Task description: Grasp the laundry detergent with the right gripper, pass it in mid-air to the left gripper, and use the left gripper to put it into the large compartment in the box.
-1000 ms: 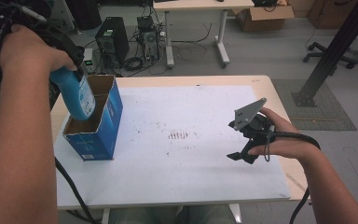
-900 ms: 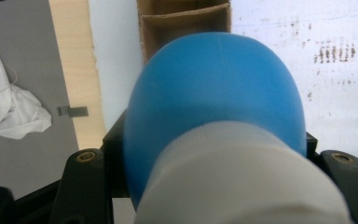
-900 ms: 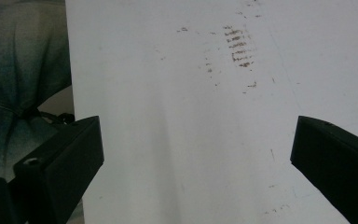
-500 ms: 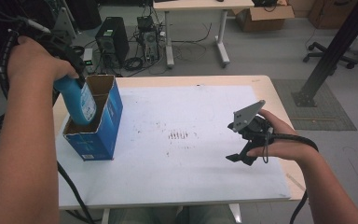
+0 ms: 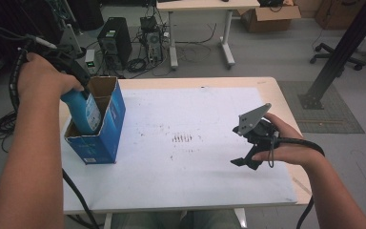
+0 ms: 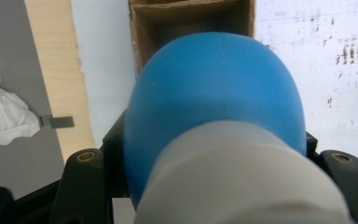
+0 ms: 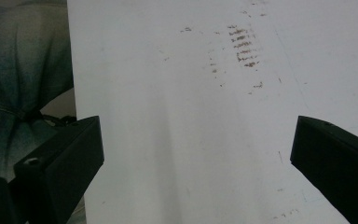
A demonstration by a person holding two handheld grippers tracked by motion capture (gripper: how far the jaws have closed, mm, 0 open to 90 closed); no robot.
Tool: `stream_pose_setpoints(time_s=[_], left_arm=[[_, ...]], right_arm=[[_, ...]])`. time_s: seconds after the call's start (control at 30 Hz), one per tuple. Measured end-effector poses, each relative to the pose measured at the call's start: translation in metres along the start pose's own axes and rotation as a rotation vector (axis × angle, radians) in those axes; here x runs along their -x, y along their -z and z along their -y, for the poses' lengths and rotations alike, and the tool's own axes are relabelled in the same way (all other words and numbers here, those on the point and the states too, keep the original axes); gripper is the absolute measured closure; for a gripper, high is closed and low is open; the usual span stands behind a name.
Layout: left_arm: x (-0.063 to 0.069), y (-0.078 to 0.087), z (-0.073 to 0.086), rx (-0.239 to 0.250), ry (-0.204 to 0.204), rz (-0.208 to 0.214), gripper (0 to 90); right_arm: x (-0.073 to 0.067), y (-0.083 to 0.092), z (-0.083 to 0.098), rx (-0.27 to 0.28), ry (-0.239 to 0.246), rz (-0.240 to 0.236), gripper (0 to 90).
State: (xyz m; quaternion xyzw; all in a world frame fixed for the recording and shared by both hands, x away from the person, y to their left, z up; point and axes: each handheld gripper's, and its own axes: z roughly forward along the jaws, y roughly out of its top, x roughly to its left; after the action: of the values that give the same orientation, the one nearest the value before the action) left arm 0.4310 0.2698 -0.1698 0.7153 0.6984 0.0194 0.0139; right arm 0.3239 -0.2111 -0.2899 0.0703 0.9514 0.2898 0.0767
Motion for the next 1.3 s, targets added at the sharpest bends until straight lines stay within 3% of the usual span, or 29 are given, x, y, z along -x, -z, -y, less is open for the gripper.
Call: stream_pose_setpoints(time_s=[0.23, 0.77, 1.3], left_arm=[[-0.002, -0.019, 0.000, -0.010, 0.009, 0.006, 39.3], [-0.001, -0.059, -0.004, -0.033, 0.000, 0.008, 39.3], [-0.001, -0.089, -0.010, -0.056, -0.005, -0.003, 39.3]], right_arm=[[0.000, 0.003, 0.001, 0.023, -0.007, 0.003, 2.7], [-0.002, -0.007, 0.007, 0.005, -0.020, -0.008, 2.7], [0.001, -0.012, 0.011, -0.003, -0.031, -0.015, 2.7]])
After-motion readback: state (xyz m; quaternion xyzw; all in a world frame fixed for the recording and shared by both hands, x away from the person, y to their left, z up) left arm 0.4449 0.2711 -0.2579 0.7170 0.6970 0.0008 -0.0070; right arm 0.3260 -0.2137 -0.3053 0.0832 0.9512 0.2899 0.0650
